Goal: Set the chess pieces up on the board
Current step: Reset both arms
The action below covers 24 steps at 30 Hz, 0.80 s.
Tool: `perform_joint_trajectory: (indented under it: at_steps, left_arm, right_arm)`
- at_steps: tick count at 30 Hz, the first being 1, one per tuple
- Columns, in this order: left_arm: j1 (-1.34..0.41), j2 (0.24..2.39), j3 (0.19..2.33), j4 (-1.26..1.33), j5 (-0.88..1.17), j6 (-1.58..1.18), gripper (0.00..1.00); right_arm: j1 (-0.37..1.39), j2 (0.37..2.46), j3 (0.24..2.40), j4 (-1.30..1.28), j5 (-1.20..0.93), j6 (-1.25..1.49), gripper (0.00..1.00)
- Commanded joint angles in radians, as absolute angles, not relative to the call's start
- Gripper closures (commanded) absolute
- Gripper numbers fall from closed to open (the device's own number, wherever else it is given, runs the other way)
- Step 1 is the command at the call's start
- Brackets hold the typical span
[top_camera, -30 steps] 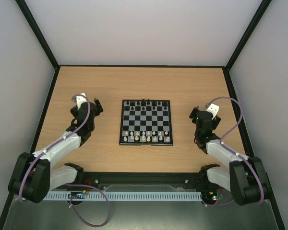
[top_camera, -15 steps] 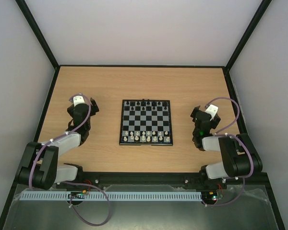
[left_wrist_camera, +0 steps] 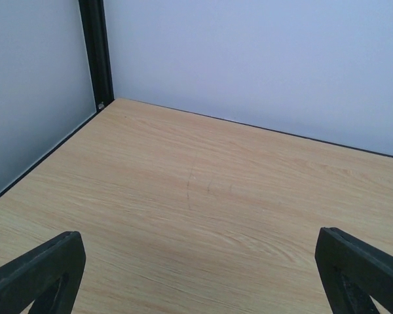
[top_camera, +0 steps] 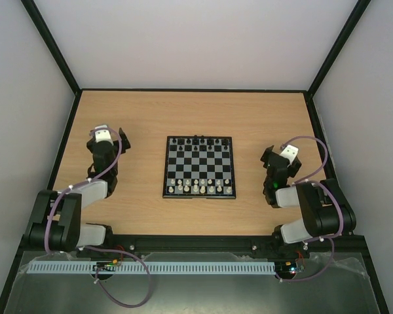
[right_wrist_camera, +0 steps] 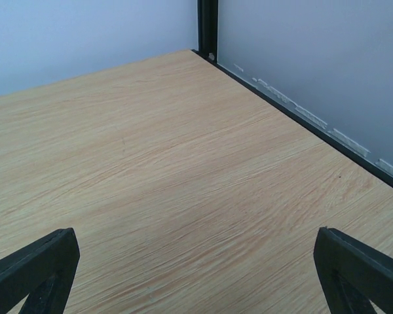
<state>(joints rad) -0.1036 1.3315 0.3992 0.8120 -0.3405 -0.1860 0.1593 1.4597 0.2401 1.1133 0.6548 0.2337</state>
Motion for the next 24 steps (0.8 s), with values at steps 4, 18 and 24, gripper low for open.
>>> perform_joint_trajectory:
  at_steps: [4, 18, 24]
  left_arm:
    - [-0.007, 1.317, 0.362, 0.918, -0.163, -0.157, 0.01]
    - [0.008, 1.264, 0.135, 1.165, -0.068, -0.11, 0.01]
    - [0.008, 1.311, 0.176, 1.131, -0.112, -0.114, 0.01]
  right_arm:
    - [0.155, 1.411, 0.134, 1.333, 0.642, 0.214, 0.01]
    - [0.155, 1.438, 0.101, 1.419, 0.486, 0.135, 0.01]
    - [0.154, 1.48, 0.125, 1.406, 0.432, 0.121, 0.01]
